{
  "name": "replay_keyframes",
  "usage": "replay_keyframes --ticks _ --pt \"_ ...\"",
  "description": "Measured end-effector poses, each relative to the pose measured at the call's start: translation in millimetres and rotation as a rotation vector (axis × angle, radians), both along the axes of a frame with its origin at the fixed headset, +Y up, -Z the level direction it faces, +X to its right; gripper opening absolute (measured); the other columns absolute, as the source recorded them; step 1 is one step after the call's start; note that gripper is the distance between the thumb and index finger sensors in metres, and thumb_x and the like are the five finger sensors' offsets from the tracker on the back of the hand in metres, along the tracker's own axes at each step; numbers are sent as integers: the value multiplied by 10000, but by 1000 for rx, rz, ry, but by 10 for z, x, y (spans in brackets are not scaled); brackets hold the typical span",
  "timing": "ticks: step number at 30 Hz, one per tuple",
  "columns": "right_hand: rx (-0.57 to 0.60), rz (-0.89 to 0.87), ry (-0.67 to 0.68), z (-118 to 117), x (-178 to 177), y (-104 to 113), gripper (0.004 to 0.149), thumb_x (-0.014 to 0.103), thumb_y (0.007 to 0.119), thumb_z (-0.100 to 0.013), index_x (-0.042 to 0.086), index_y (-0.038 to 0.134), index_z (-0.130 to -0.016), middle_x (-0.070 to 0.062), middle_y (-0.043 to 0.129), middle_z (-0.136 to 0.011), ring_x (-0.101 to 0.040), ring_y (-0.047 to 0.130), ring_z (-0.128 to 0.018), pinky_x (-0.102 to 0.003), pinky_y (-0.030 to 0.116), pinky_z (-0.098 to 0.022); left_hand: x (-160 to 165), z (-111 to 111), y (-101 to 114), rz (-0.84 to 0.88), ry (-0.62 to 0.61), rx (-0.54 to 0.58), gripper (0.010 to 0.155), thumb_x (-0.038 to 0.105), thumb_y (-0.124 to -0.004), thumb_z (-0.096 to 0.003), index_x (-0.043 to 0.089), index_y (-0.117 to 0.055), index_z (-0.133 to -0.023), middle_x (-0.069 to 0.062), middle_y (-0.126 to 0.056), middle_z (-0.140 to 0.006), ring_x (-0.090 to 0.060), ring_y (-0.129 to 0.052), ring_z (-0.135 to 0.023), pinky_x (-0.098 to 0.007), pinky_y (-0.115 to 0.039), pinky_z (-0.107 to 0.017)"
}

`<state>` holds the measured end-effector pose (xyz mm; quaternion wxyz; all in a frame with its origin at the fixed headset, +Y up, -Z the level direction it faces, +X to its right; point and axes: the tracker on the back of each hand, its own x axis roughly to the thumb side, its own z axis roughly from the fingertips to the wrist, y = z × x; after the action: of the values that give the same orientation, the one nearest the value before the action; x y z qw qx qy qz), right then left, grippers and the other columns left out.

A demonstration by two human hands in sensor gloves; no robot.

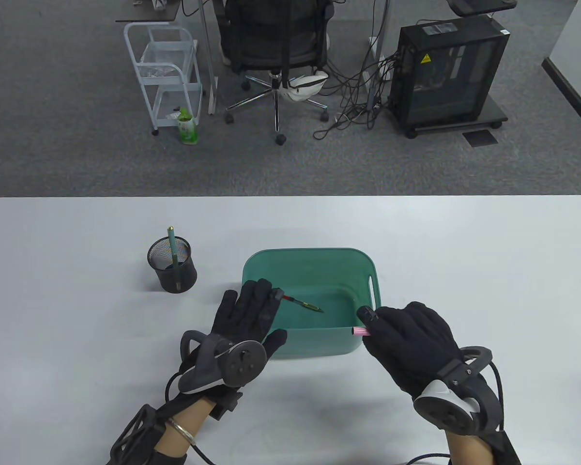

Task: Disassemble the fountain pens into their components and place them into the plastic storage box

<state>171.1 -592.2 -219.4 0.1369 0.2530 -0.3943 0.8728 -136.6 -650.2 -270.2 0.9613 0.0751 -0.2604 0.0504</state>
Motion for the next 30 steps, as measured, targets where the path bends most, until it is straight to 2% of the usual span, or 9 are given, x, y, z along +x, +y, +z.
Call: replay_keyframes --ticks 8,16,22,30 --pt "-5 12 2 -7 -41 -12 460 498 686 -546 343 800 -963 55 836 -871 -127 892 -709 -438 675 -706 -255 268 -151 -9 39 27 729 505 -473 -691 103 -356 -1288 -171 -360 -1356 -398 -329 -1235 -566 -227 -886" --pt "-16 23 -4 -29 -64 -26 460 498 686 -545 341 801 -962 55 838 -869 -126 892 -708 -437 676 -705 -411 434 -353 -1 81 28 723 500 -451 -693 98 -359 -1287 -173 -362 -1355 -399 -329 -1233 -564 -229 -884" --pt "-32 40 -14 -76 -85 -62 460 498 686 -546 340 802 -962 53 839 -867 -127 894 -706 -437 676 -705 -495 501 -520 9 117 16 718 498 -436 -691 103 -347 -1284 -167 -352 -1354 -395 -320 -1231 -560 -226 -883" --pt "-60 74 -26 -142 -119 -136 460 498 686 -545 339 803 -960 54 840 -866 -126 894 -705 -438 678 -703 -539 501 -624 14 97 -25 707 489 -398 -684 110 -333 -1278 -162 -330 -1349 -391 -298 -1227 -554 -207 -879"
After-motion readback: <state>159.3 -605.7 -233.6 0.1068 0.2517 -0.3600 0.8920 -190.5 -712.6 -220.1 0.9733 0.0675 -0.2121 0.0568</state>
